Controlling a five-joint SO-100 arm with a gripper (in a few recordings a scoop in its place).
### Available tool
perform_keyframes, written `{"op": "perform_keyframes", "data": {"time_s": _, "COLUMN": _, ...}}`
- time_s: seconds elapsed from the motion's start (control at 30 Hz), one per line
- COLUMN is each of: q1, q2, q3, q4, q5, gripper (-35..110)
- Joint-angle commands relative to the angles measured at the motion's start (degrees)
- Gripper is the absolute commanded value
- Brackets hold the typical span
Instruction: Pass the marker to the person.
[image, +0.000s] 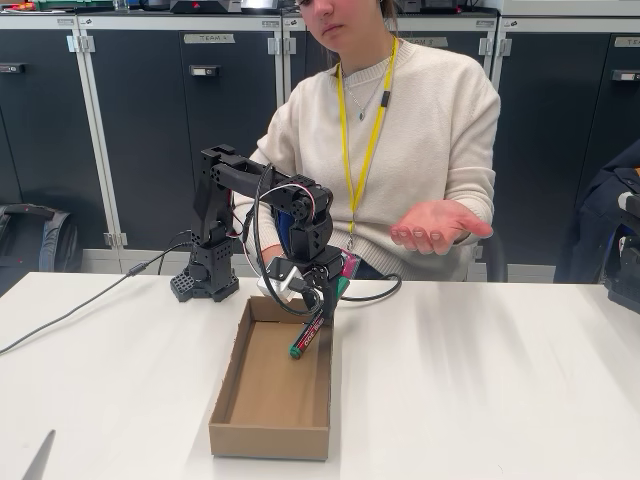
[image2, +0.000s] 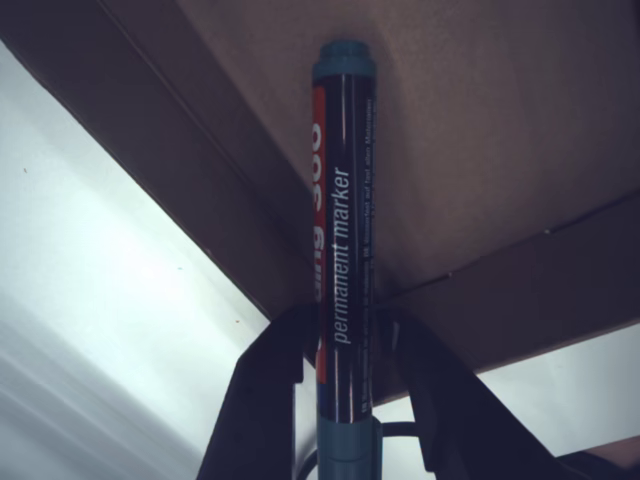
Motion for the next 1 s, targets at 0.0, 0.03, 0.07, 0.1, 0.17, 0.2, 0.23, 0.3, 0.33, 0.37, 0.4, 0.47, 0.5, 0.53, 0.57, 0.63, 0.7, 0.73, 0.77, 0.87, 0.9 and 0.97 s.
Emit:
{"op": "perform_keyframes", "data": {"time_s": 0.0, "q1": 0.70, "q2": 2.46, "q3": -1.93, "q4": -0.53, "q5": -0.35, "gripper": 11}}
{"op": "perform_keyframes", "data": {"time_s": 0.03, "q1": 0.79, "q2": 2.46, "q3": -2.02, "q4": -0.70, "q5": -0.44, "gripper": 11}}
{"op": "perform_keyframes", "data": {"time_s": 0.07, "q1": 0.79, "q2": 2.11, "q3": -2.37, "q4": -0.70, "q5": -0.53, "gripper": 11}}
{"op": "perform_keyframes", "data": {"time_s": 0.1, "q1": 0.79, "q2": 1.58, "q3": -2.81, "q4": -0.62, "q5": -0.53, "gripper": 11}}
{"op": "perform_keyframes", "data": {"time_s": 0.17, "q1": 0.62, "q2": 0.88, "q3": -3.34, "q4": -0.53, "q5": -0.53, "gripper": 12}}
{"op": "perform_keyframes", "data": {"time_s": 0.2, "q1": 0.62, "q2": 0.79, "q3": -3.34, "q4": -0.53, "q5": -0.35, "gripper": 12}}
{"op": "perform_keyframes", "data": {"time_s": 0.23, "q1": 0.53, "q2": 0.70, "q3": -3.25, "q4": -0.62, "q5": -0.26, "gripper": 12}}
{"op": "perform_keyframes", "data": {"time_s": 0.3, "q1": 0.35, "q2": 0.70, "q3": -2.90, "q4": -0.88, "q5": -0.09, "gripper": 12}}
{"op": "perform_keyframes", "data": {"time_s": 0.33, "q1": 0.26, "q2": 0.53, "q3": -2.81, "q4": -0.88, "q5": 0.00, "gripper": 12}}
{"op": "perform_keyframes", "data": {"time_s": 0.37, "q1": 0.26, "q2": 0.09, "q3": -3.08, "q4": -0.70, "q5": 0.00, "gripper": 12}}
{"op": "perform_keyframes", "data": {"time_s": 0.4, "q1": 0.18, "q2": -0.35, "q3": -3.34, "q4": -0.62, "q5": 0.09, "gripper": 12}}
{"op": "perform_keyframes", "data": {"time_s": 0.47, "q1": 0.18, "q2": -0.97, "q3": -3.52, "q4": -0.62, "q5": 0.09, "gripper": 12}}
{"op": "perform_keyframes", "data": {"time_s": 0.5, "q1": 0.26, "q2": -1.23, "q3": -3.60, "q4": -0.70, "q5": 0.09, "gripper": 12}}
{"op": "perform_keyframes", "data": {"time_s": 0.53, "q1": 0.26, "q2": -1.49, "q3": -4.04, "q4": -0.53, "q5": 0.00, "gripper": 12}}
{"op": "perform_keyframes", "data": {"time_s": 0.57, "q1": 0.26, "q2": -1.67, "q3": -4.57, "q4": -0.35, "q5": 0.00, "gripper": 12}}
{"op": "perform_keyframes", "data": {"time_s": 0.63, "q1": 0.44, "q2": -2.29, "q3": -5.80, "q4": 0.26, "q5": -0.09, "gripper": 12}}
{"op": "perform_keyframes", "data": {"time_s": 0.7, "q1": 0.53, "q2": -2.99, "q3": -6.86, "q4": 0.62, "q5": -0.18, "gripper": 12}}
{"op": "perform_keyframes", "data": {"time_s": 0.73, "q1": 0.62, "q2": -3.43, "q3": -7.38, "q4": 0.79, "q5": -0.18, "gripper": 12}}
{"op": "perform_keyframes", "data": {"time_s": 0.77, "q1": 0.62, "q2": -3.60, "q3": -7.56, "q4": 0.88, "q5": -0.18, "gripper": 12}}
{"op": "perform_keyframes", "data": {"time_s": 0.87, "q1": 0.79, "q2": -3.87, "q3": -7.21, "q4": 0.35, "q5": -0.18, "gripper": 12}}
{"op": "perform_keyframes", "data": {"time_s": 0.9, "q1": 0.88, "q2": -4.04, "q3": -7.03, "q4": 0.09, "q5": -0.18, "gripper": 12}}
{"op": "perform_keyframes", "data": {"time_s": 0.97, "q1": 0.97, "q2": -4.22, "q3": -6.33, "q4": -0.53, "q5": -0.35, "gripper": 12}}
